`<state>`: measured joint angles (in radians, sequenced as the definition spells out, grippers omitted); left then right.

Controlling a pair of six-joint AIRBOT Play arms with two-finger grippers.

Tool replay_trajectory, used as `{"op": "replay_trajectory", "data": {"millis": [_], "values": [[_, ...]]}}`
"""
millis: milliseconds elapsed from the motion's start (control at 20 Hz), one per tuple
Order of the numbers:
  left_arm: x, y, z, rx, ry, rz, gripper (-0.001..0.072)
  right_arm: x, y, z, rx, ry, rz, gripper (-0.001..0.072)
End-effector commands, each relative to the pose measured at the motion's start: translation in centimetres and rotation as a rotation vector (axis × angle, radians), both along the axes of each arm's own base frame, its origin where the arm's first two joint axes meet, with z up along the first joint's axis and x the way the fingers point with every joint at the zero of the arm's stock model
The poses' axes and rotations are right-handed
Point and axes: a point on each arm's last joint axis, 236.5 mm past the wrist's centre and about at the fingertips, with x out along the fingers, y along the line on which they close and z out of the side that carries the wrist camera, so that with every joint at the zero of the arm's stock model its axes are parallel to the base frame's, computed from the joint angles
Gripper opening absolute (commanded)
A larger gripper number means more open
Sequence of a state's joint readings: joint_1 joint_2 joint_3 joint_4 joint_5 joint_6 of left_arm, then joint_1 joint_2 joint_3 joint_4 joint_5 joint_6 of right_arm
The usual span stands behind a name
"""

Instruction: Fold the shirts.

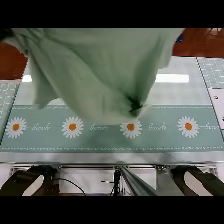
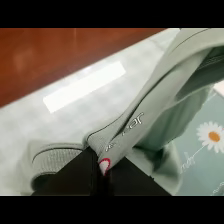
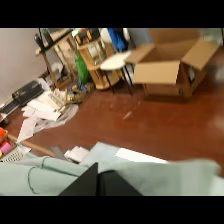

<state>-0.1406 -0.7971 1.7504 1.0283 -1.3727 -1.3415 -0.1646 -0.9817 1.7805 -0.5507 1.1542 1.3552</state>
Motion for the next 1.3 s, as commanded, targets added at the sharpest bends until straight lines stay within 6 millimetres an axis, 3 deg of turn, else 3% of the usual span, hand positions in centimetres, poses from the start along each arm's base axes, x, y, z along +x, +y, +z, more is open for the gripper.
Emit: {"op": "replay_trajectory", "data": {"millis": [0,250,450,600,800,950,1050,1250], "values": [[-4.2,-1.0,4.8,-0.085,-0.088,-0.061,0.0033,-4.7,0.6,4.6,0.012,-0.111,-0.010,0.0022],[-6.3,-0.8,7.4,-0.135,-0.129,-0.056,0.0033,-6.8,0.6,7.5,0.022,-0.180,-0.029,0.0022],[-8.0,-1.9,6.2,-0.156,-0.030,-0.114,0.0033,-6.9,0.5,7.8,0.035,-0.182,-0.034,0.0022],[-9.9,-3.6,6.9,-0.220,0.007,-0.207,0.0033,-6.8,0.4,8.1,0.049,-0.185,-0.039,0.0022],[-9.0,-3.6,6.5,-0.236,0.044,-0.194,0.0032,-5.7,-0.6,7.3,0.015,-0.172,-0.092,0.0022],[-4.9,-3.8,4.2,-0.180,0.092,-0.182,0.0033,-0.9,-3.5,3.8,-0.084,-0.083,-0.210,0.0022],[-0.8,-4.4,1.0,-0.156,0.195,-0.182,0.0033,3.4,-3.5,-0.4,-0.110,0.046,-0.176,0.0022],[7.0,-5.5,-7.3,-0.086,0.399,-0.198,0.0034,13.9,-0.9,-13.0,-0.213,0.316,-0.093,0.0022]]}}
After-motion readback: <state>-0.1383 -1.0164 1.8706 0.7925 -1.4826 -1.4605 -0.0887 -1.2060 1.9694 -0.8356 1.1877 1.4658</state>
